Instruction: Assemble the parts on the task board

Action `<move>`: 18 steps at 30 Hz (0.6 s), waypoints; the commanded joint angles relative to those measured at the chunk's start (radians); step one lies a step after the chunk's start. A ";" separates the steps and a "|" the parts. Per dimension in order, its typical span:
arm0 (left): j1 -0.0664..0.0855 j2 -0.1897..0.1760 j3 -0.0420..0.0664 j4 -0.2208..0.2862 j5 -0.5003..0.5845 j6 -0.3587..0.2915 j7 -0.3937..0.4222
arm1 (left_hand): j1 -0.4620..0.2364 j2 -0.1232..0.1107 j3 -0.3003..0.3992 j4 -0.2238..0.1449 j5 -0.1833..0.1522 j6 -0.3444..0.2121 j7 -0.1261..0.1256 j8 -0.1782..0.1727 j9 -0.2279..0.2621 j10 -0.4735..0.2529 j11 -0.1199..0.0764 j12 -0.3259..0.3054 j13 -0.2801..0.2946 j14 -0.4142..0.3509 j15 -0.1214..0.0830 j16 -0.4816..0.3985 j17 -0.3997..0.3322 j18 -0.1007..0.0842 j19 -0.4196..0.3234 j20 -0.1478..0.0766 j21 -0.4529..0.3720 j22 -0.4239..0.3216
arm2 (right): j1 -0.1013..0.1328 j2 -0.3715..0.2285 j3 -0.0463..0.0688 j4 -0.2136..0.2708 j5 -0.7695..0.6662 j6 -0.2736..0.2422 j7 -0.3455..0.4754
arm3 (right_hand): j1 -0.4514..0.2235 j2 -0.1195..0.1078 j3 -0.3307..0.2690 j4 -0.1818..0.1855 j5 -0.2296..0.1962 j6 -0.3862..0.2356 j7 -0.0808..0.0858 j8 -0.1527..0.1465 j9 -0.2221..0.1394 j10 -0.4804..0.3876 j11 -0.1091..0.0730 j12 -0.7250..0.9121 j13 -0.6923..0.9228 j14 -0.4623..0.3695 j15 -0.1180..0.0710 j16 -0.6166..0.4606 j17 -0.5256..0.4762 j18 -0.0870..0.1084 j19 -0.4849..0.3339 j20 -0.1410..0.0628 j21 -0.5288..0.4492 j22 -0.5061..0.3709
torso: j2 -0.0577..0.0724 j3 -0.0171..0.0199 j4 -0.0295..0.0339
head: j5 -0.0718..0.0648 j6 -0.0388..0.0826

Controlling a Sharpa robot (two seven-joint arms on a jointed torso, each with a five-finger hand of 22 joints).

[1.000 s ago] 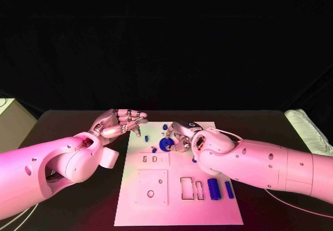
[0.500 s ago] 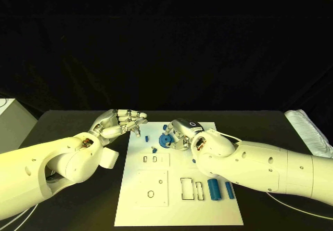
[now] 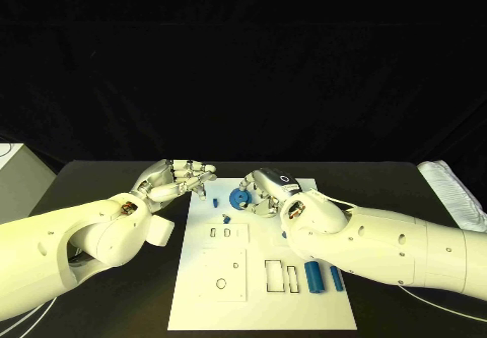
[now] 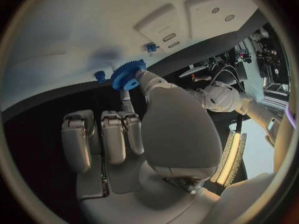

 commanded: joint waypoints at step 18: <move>0.001 0.005 0.001 0.001 -0.004 0.016 0.004 | 0.002 0.004 0.005 0.000 -0.006 -0.007 0.000 0.004 0.001 -0.004 0.001 -0.005 0.001 -0.007 0.001 0.005 -0.001 0.013 -0.009 0.000 0.005 0.001 | 0.000 0.073 0.001 -0.106 -0.036 0.038 -0.027 | -0.014 -0.008 0.002 0.001 0.001 0.017 -0.013 0.002 0.003 0.105 -0.010 0.002 0.263 0.104 -0.009 0.004 0.263 -0.014 0.106 -0.008 0.002 0.263 | 0.001 -0.0001 0.0000 | -0.002 -0.003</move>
